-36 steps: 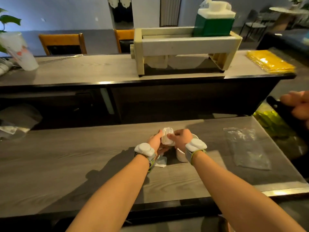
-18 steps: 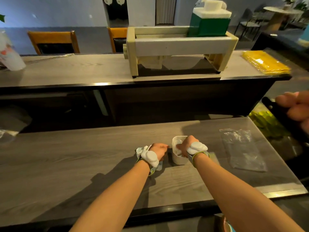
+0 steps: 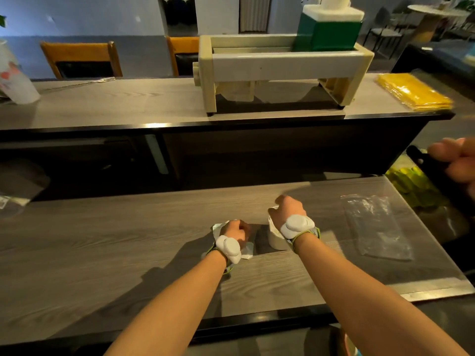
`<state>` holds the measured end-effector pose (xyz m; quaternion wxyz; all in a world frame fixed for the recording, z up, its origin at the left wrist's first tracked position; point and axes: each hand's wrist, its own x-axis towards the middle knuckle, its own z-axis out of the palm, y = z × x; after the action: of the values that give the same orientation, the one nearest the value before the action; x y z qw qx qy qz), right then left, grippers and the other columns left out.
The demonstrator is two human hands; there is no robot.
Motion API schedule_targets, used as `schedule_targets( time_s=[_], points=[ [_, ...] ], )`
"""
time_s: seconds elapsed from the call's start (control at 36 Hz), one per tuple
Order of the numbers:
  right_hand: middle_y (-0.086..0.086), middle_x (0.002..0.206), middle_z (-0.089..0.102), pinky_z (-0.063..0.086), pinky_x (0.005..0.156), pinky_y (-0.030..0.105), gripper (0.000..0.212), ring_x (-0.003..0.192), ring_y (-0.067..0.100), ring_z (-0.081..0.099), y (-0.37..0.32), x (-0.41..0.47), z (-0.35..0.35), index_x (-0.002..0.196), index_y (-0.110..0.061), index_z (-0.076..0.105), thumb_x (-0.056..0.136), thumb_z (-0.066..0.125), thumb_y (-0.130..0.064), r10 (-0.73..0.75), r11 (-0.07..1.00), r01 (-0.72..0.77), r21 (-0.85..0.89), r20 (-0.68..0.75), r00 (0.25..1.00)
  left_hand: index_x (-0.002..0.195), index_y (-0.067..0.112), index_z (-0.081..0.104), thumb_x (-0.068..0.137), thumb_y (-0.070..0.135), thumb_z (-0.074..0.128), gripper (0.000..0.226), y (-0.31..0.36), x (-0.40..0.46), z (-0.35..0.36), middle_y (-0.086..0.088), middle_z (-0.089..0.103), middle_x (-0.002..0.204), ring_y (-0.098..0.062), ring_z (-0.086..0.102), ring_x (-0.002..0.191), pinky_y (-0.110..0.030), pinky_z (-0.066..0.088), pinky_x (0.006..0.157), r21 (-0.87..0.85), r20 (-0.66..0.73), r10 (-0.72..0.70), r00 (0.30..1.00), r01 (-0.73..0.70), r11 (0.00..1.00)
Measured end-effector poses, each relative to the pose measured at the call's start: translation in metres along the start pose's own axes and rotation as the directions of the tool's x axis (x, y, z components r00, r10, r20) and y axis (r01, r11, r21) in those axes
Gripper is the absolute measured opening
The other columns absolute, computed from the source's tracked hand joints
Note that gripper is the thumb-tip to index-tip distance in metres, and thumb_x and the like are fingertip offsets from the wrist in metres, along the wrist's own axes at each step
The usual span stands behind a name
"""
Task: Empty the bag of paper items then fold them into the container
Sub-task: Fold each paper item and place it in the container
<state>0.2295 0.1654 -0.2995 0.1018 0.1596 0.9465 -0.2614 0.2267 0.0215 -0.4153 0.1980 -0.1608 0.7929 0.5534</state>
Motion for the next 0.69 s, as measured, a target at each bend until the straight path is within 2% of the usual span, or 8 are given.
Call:
schedule_targets(
  time_s=[0.06, 0.14, 0.22, 0.28, 0.33, 0.44, 0.53, 0.69],
  points=[
    [0.009, 0.109, 0.070, 0.051, 0.078, 0.028, 0.030, 0.096, 0.030, 0.067, -0.006, -0.006, 0.009, 0.116, -0.017, 0.064, 0.088, 0.060, -0.027, -0.060, 0.998, 0.059, 0.032, 0.044, 0.997, 0.067, 0.017, 0.057, 0.082, 0.014, 0.051, 0.016, -0.021, 0.017, -0.003, -0.011, 0.063, 0.078, -0.026, 0.061, 0.079, -0.031, 0.051, 0.067, -0.002, -0.009, -0.047, 0.999, 0.047, 0.999],
    [0.004, 0.102, 0.072, 0.051, 0.081, 0.028, 0.026, 0.095, 0.027, 0.067, -0.010, -0.018, 0.023, 0.109, -0.025, 0.067, 0.085, 0.060, -0.032, -0.133, 0.990, 0.137, -0.024, 0.112, 0.985, 0.071, 0.020, 0.051, 0.092, 0.002, 0.044, 0.029, -0.015, 0.007, -0.010, -0.005, 0.057, 0.083, -0.022, 0.057, 0.078, -0.035, 0.053, 0.072, 0.080, 0.005, -0.023, 1.000, 0.023, 0.997],
    [0.003, 0.107, 0.071, 0.047, 0.081, 0.027, 0.024, 0.103, 0.027, 0.064, -0.009, -0.027, 0.045, 0.109, -0.021, 0.068, 0.090, 0.055, -0.026, -0.183, 0.962, 0.220, -0.161, 0.215, 0.959, 0.104, -0.004, 0.061, 0.095, -0.008, 0.034, 0.029, -0.011, -0.010, -0.016, -0.003, 0.054, 0.101, -0.015, 0.050, 0.093, -0.012, 0.046, 0.072, 0.060, -0.023, 0.089, 0.996, -0.087, 0.994],
    [0.007, 0.113, 0.070, 0.051, 0.083, 0.030, 0.031, 0.107, 0.029, 0.064, -0.007, -0.026, 0.070, 0.115, -0.019, 0.065, 0.086, 0.057, -0.027, -0.169, 0.964, 0.220, -0.152, 0.291, 0.942, 0.109, -0.008, 0.065, 0.091, -0.008, 0.041, 0.030, -0.030, -0.010, -0.022, -0.007, 0.061, 0.106, -0.016, 0.050, 0.095, -0.027, 0.053, 0.085, -0.018, -0.061, -0.010, 0.998, 0.009, 1.000],
    [0.011, 0.119, 0.065, 0.051, 0.090, 0.033, 0.045, 0.113, 0.031, 0.060, 0.007, -0.019, 0.093, 0.127, -0.019, 0.056, 0.083, 0.061, -0.029, -0.126, 0.971, 0.183, -0.153, 0.325, 0.937, 0.095, -0.007, 0.069, 0.089, -0.001, 0.047, 0.024, -0.042, -0.018, -0.025, -0.018, 0.068, 0.094, -0.023, 0.057, 0.082, -0.039, 0.054, 0.073, -0.027, -0.065, -0.139, 0.988, 0.138, 0.990],
    [0.018, 0.126, 0.059, 0.051, 0.093, 0.037, 0.049, 0.115, 0.034, 0.060, 0.018, -0.022, 0.120, 0.138, -0.014, 0.037, 0.091, 0.052, -0.020, -0.060, 0.971, 0.137, -0.197, 0.354, 0.933, 0.069, -0.001, 0.061, 0.092, 0.004, 0.048, 0.027, -0.039, -0.035, -0.050, -0.009, 0.052, 0.064, -0.020, 0.049, 0.047, -0.017, 0.035, 0.037, -0.129, 0.051, -0.302, 0.952, 0.306, 0.943],
    [0.015, 0.127, 0.061, 0.050, 0.093, 0.034, 0.046, 0.115, 0.032, 0.061, 0.021, -0.024, 0.123, 0.134, -0.013, 0.043, 0.090, 0.056, -0.023, -0.046, 0.983, 0.101, -0.153, 0.328, 0.943, 0.067, 0.007, 0.044, 0.098, 0.011, 0.034, 0.033, -0.043, -0.037, -0.065, -0.006, 0.053, 0.053, -0.015, 0.051, 0.044, -0.023, 0.034, 0.051, -0.195, 0.337, -0.411, 0.847, 0.490, 0.850],
    [0.004, 0.103, 0.065, 0.047, 0.076, 0.026, 0.031, 0.095, 0.024, 0.063, 0.019, -0.030, 0.112, 0.106, -0.021, 0.059, 0.078, 0.071, -0.028, -0.002, 0.995, 0.037, -0.088, 0.372, 0.928, 0.100, -0.005, 0.055, 0.100, 0.010, 0.037, 0.023, -0.046, -0.039, -0.071, -0.012, 0.055, 0.076, -0.024, 0.054, 0.066, -0.029, 0.041, 0.058, -0.271, 0.300, -0.389, 0.871, 0.469, 0.841]
  ],
)
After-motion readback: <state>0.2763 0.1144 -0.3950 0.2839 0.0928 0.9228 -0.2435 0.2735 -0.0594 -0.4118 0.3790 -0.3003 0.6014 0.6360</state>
